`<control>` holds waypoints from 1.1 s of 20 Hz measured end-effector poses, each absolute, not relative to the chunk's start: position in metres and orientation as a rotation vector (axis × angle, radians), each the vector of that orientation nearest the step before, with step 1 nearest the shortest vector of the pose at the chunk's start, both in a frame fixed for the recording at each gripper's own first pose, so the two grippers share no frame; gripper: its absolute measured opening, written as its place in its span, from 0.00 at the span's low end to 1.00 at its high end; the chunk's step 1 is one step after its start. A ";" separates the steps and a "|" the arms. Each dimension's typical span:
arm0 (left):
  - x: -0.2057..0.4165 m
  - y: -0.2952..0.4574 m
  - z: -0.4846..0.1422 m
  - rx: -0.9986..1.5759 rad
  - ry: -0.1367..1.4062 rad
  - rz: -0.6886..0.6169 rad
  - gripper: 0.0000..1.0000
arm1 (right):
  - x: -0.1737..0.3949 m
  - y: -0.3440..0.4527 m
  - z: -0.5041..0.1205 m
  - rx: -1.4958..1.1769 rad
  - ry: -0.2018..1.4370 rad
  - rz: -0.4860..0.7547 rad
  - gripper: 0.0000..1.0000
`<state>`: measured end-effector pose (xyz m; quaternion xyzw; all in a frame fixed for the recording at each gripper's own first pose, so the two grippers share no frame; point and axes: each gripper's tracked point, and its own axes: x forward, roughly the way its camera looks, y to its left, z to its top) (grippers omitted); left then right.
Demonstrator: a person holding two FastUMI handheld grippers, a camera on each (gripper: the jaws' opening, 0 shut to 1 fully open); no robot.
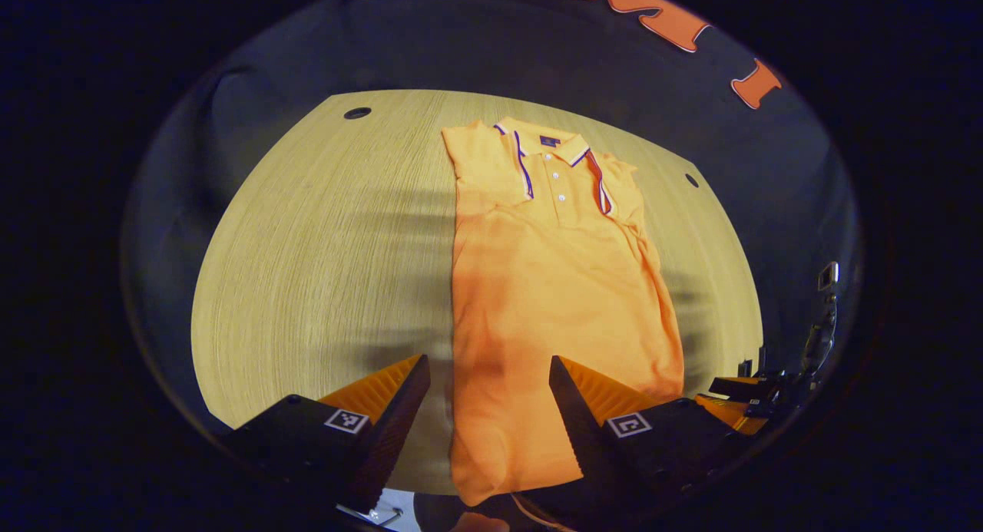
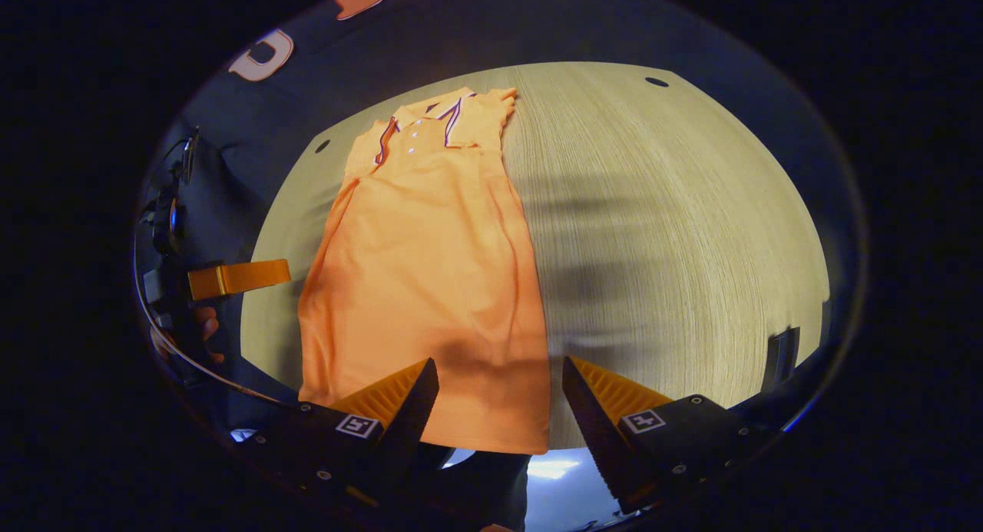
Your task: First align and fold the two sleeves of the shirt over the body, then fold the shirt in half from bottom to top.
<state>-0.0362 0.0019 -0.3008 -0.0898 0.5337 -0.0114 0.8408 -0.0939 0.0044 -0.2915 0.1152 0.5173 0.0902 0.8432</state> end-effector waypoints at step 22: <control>-0.177 -0.019 -0.365 0.030 1.280 -0.002 0.93 | -0.160 0.007 -0.349 -0.026 1.188 0.214 0.92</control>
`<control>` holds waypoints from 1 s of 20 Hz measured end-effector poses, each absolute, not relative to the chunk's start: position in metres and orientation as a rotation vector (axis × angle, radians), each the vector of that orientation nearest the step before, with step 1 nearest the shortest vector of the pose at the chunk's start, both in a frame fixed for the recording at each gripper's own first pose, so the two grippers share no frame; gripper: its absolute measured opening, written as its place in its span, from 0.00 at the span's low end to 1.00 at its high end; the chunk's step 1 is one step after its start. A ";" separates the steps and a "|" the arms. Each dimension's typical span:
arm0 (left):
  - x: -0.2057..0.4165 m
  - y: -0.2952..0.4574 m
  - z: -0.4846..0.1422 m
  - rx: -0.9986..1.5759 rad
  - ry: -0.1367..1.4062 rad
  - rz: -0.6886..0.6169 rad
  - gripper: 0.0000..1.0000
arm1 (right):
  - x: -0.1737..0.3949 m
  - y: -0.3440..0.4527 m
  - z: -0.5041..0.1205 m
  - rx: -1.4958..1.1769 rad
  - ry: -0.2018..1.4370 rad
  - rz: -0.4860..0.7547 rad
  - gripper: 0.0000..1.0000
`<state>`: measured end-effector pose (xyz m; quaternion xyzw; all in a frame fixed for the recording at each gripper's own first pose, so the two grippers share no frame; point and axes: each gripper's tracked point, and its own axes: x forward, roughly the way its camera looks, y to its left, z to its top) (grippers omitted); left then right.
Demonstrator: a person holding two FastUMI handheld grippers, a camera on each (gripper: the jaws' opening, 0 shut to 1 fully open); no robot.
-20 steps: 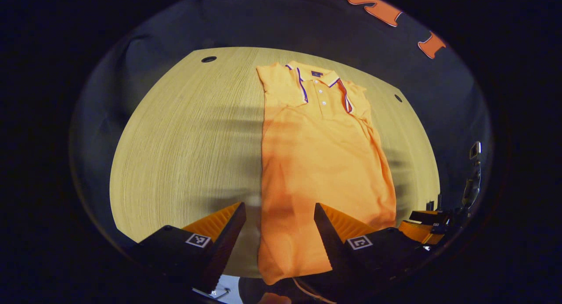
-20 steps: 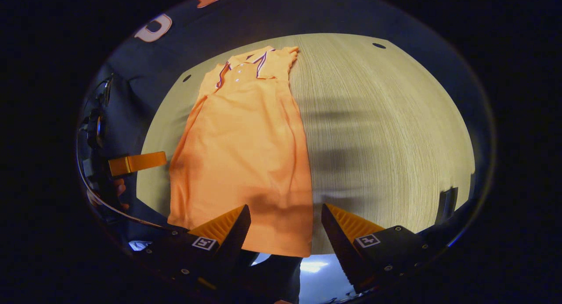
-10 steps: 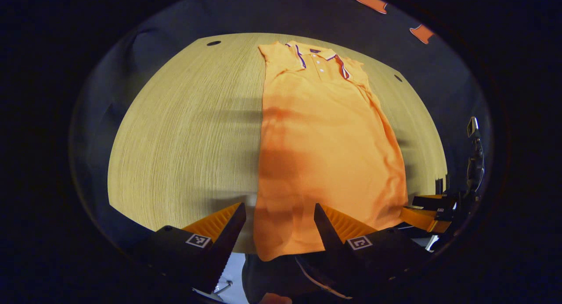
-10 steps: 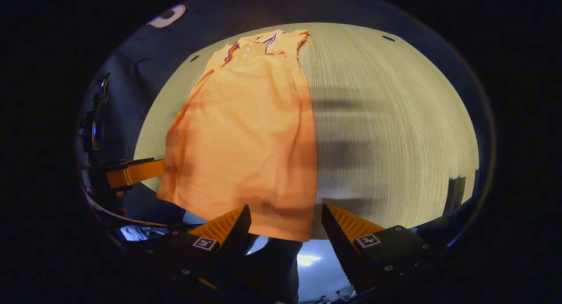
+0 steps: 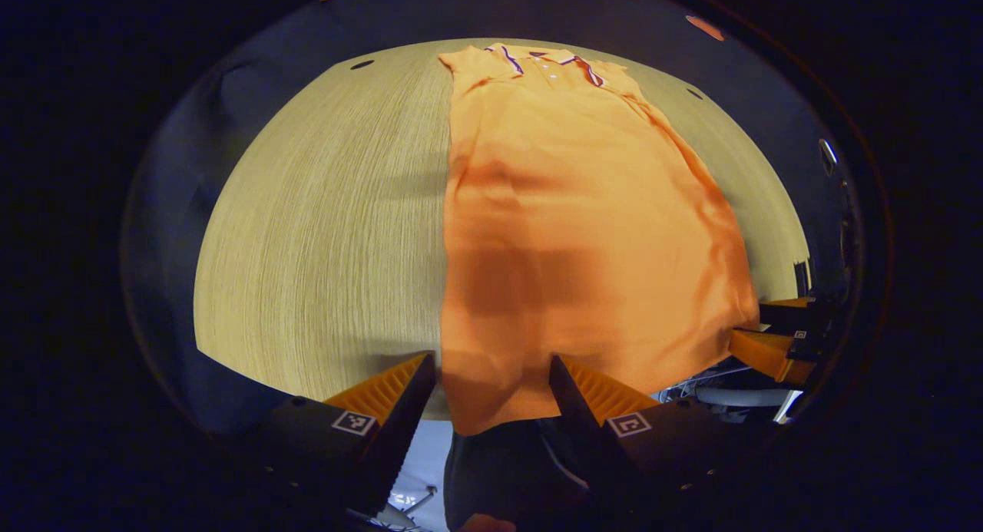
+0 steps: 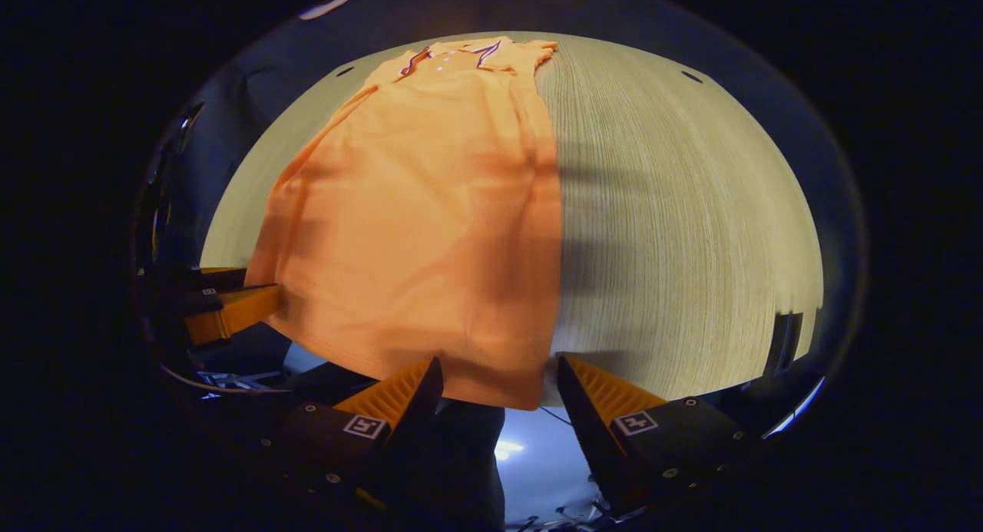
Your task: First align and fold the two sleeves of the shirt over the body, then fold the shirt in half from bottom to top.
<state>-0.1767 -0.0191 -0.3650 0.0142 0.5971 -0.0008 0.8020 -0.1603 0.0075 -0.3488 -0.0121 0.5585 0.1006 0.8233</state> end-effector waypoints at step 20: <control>-0.170 -0.027 -0.363 -0.042 1.222 0.002 0.01 | -0.154 0.015 -0.343 0.139 1.165 0.187 0.05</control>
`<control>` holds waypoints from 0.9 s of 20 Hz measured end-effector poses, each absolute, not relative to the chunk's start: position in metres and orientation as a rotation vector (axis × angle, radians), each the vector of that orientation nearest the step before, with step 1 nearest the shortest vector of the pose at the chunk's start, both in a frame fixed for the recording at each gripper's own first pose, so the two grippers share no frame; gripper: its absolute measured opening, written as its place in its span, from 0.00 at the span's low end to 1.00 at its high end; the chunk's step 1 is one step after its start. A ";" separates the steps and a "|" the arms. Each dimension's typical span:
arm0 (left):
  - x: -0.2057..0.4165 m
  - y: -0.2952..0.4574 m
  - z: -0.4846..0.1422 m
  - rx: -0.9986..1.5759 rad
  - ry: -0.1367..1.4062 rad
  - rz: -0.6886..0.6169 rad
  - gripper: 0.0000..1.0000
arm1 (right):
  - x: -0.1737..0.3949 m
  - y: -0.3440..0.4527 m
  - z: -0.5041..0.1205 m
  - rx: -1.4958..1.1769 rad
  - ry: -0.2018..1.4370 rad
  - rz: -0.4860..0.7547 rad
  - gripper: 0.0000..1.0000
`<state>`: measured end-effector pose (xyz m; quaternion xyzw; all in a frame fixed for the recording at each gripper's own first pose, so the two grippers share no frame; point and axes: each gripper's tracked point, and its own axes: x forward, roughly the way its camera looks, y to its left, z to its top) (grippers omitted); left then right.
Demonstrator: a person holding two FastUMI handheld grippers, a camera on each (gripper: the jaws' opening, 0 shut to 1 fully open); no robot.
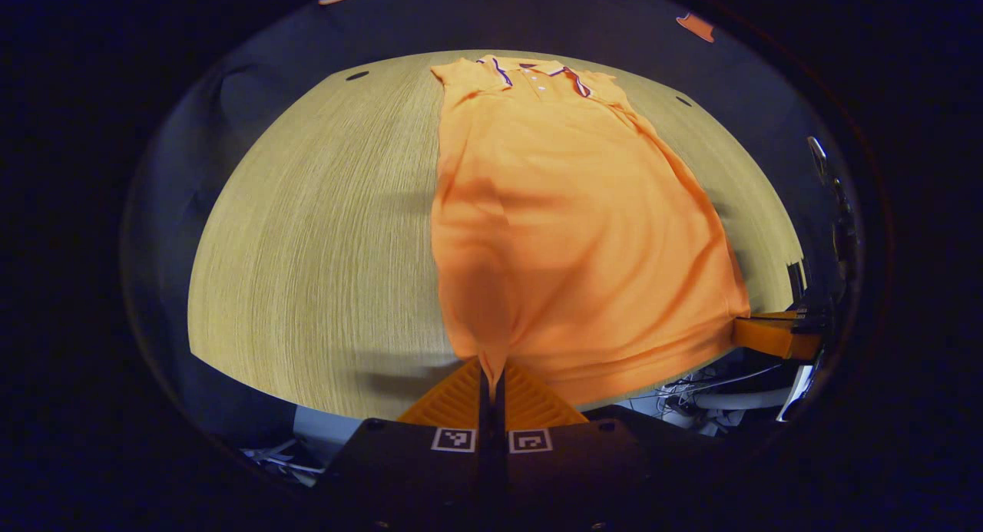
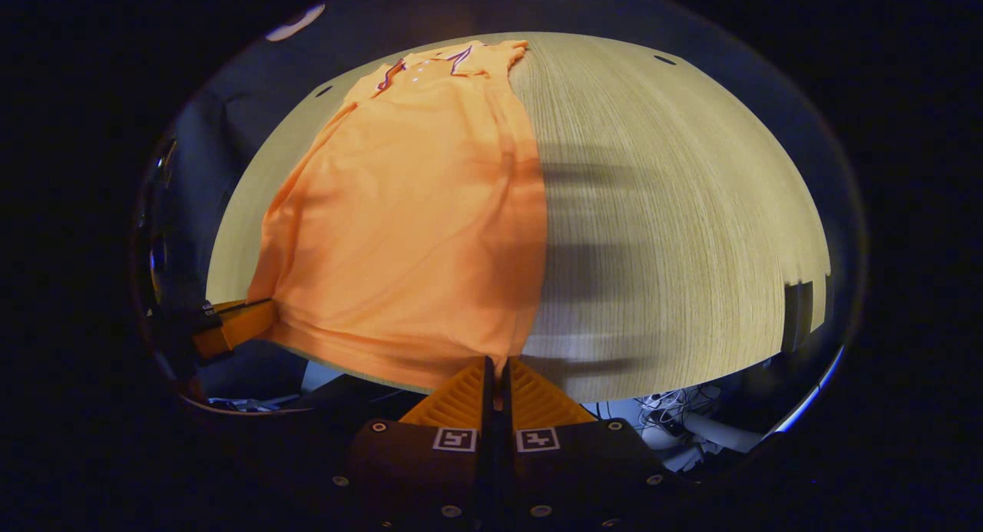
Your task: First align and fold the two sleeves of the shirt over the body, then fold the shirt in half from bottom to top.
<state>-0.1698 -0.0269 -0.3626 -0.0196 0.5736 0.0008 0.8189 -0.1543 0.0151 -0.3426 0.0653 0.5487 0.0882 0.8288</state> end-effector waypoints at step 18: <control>-0.097 -0.026 -0.295 -0.095 1.035 0.009 0.01 | -0.105 0.006 -0.294 0.229 1.010 0.242 0.01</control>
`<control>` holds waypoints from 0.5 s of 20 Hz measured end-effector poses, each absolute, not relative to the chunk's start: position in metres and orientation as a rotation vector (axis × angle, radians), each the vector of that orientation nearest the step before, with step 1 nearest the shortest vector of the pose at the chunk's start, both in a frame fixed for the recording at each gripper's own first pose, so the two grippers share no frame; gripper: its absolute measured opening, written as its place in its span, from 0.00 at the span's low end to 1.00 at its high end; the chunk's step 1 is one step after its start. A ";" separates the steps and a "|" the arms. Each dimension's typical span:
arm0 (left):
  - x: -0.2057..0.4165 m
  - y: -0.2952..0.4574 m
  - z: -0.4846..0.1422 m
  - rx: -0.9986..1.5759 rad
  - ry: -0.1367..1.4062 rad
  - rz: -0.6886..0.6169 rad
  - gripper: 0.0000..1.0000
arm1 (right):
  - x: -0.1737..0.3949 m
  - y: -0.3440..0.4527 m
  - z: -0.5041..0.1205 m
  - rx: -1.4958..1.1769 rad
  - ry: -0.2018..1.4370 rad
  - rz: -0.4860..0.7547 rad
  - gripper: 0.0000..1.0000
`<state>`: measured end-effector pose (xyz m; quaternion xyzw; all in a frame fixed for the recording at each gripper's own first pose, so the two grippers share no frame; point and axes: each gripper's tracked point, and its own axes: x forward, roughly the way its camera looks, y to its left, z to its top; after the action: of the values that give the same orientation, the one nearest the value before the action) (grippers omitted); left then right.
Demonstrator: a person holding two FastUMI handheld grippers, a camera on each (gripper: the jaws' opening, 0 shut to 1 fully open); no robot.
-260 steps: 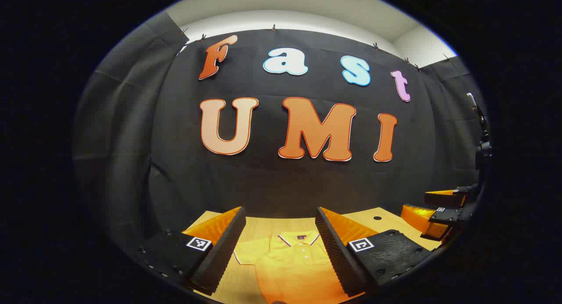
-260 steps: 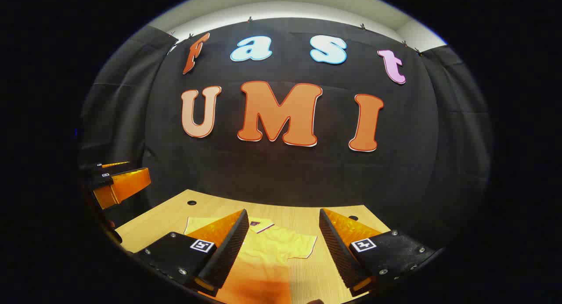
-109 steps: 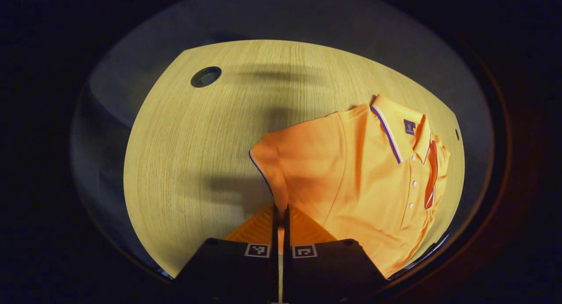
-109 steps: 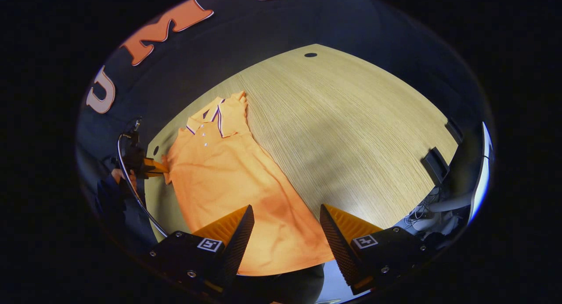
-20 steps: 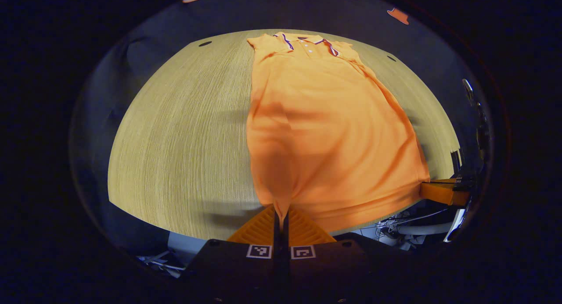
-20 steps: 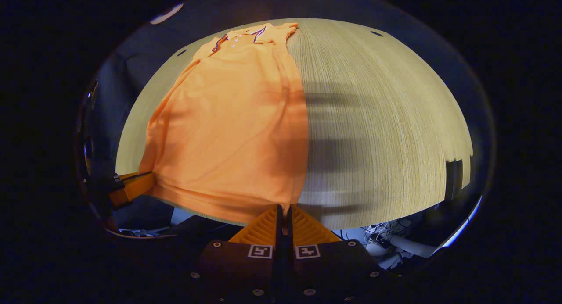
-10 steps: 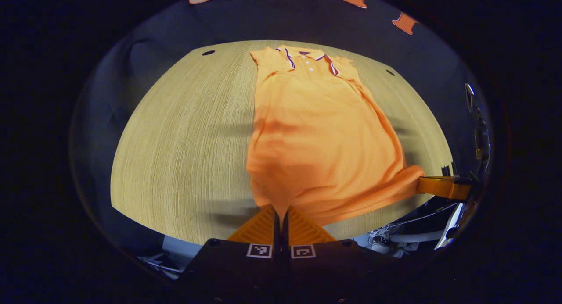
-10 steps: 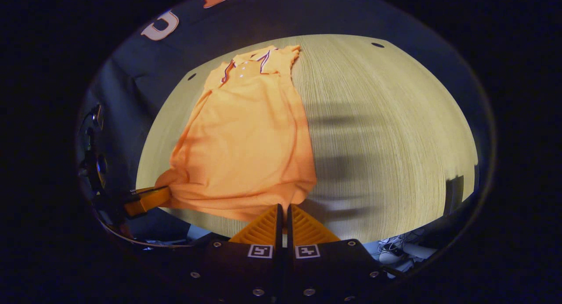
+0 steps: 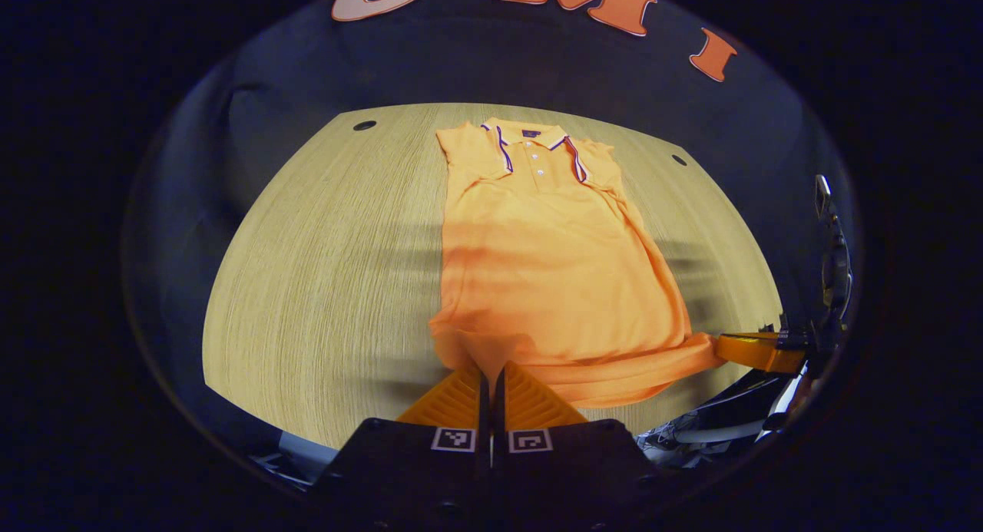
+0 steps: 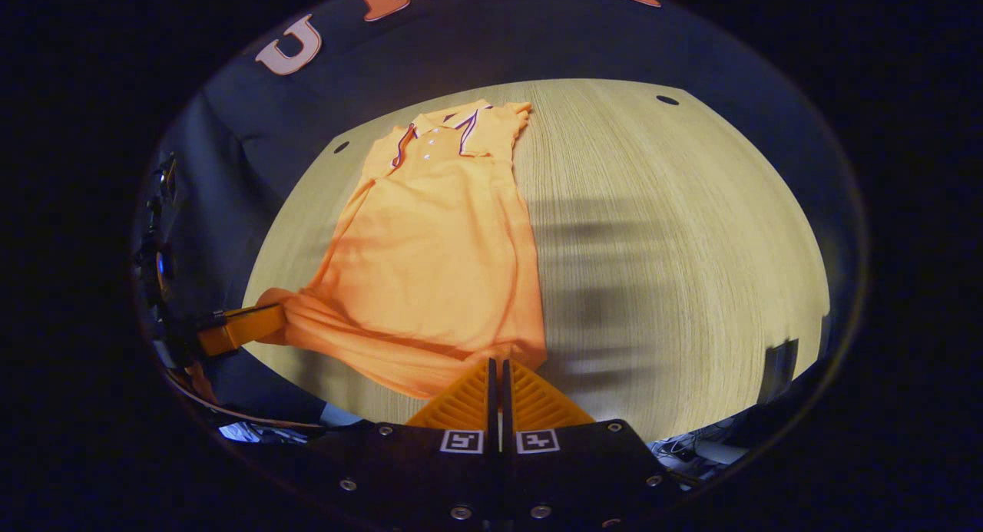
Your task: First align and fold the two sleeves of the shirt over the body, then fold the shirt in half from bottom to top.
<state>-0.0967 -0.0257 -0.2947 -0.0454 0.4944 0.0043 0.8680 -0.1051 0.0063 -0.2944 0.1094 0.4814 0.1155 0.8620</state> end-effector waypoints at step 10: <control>-0.115 -0.027 -0.311 -0.106 1.071 0.021 0.01 | -0.149 0.019 -0.302 0.269 1.061 0.294 0.01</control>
<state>-0.1146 -0.0270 -0.3107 -0.0505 0.5101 0.0099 0.8586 -0.1493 0.0185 -0.3023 0.1272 0.5028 0.1391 0.8436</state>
